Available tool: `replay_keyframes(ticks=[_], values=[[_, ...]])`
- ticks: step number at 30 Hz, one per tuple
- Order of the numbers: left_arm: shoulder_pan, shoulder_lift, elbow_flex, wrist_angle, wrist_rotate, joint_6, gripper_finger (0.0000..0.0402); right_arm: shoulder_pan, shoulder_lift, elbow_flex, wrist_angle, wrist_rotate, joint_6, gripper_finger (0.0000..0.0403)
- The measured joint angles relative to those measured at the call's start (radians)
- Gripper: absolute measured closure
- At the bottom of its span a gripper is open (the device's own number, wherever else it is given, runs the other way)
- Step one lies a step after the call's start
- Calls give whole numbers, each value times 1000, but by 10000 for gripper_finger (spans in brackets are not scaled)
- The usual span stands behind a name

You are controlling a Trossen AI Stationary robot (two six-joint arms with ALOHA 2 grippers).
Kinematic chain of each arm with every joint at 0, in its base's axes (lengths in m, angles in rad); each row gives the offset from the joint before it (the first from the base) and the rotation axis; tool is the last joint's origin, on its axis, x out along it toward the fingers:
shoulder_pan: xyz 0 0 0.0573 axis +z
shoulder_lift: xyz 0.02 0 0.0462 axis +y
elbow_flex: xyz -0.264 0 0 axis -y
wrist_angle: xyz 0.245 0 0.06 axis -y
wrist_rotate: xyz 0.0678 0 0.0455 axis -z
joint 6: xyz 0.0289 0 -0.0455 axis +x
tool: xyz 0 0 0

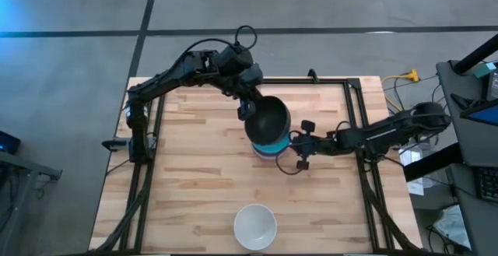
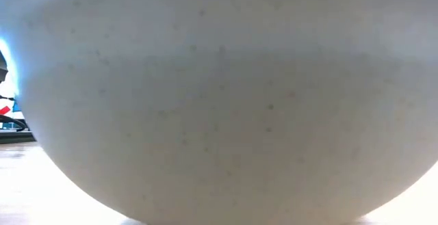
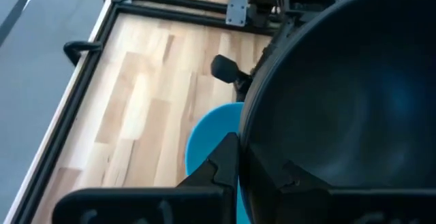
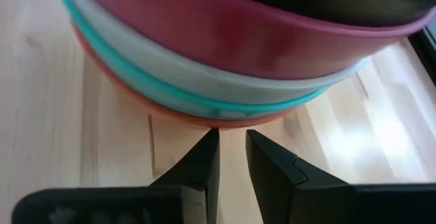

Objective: Nest bowls inside each other
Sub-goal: Stack the black bowl on the blue bowl

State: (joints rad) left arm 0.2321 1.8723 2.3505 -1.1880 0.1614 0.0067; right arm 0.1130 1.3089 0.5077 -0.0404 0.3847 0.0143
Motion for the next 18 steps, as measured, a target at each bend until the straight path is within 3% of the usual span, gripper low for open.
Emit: replay_keyframes(ticks=[13,18], values=[[0,-1,-1,-105,-71,-4,402,-1,221,113,143,0,-86,335],[2,-1,-1,-161,-102,-29,402,8,243,151,140,-15,-151,335]])
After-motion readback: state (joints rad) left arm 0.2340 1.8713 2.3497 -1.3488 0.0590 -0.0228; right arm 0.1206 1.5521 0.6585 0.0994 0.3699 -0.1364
